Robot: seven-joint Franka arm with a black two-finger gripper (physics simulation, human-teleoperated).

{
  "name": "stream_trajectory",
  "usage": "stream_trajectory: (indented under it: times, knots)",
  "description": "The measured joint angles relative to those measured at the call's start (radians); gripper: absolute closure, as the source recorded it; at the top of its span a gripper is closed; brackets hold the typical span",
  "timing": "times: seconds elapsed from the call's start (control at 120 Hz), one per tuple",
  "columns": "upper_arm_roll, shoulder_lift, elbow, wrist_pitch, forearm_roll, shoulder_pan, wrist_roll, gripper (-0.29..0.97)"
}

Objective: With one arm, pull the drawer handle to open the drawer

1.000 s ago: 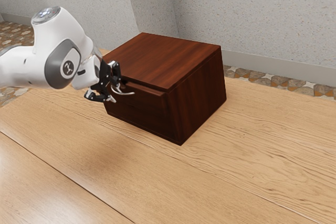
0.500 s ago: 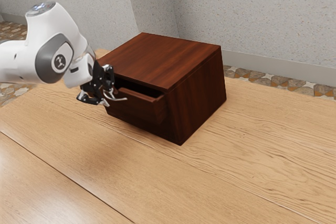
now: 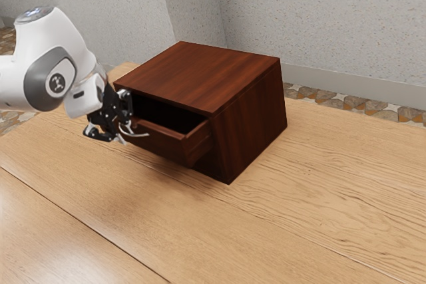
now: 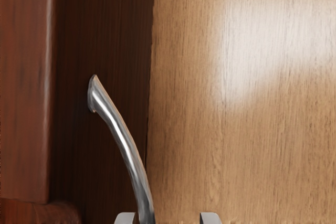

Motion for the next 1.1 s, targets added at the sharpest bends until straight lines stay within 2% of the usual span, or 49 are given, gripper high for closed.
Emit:
stream_trajectory:
  times: [0.733,1.017,1.1]
  knots:
    - [-0.001,-0.191,-0.178,-0.001,0.084,-0.011,-0.058,0.62]
    - [-0.001,-0.280,-0.249,0.005,0.109,-0.006,-0.079,0.70]
    - [0.000,-0.301,-0.276,0.002,0.121,-0.021,-0.086,0.66]
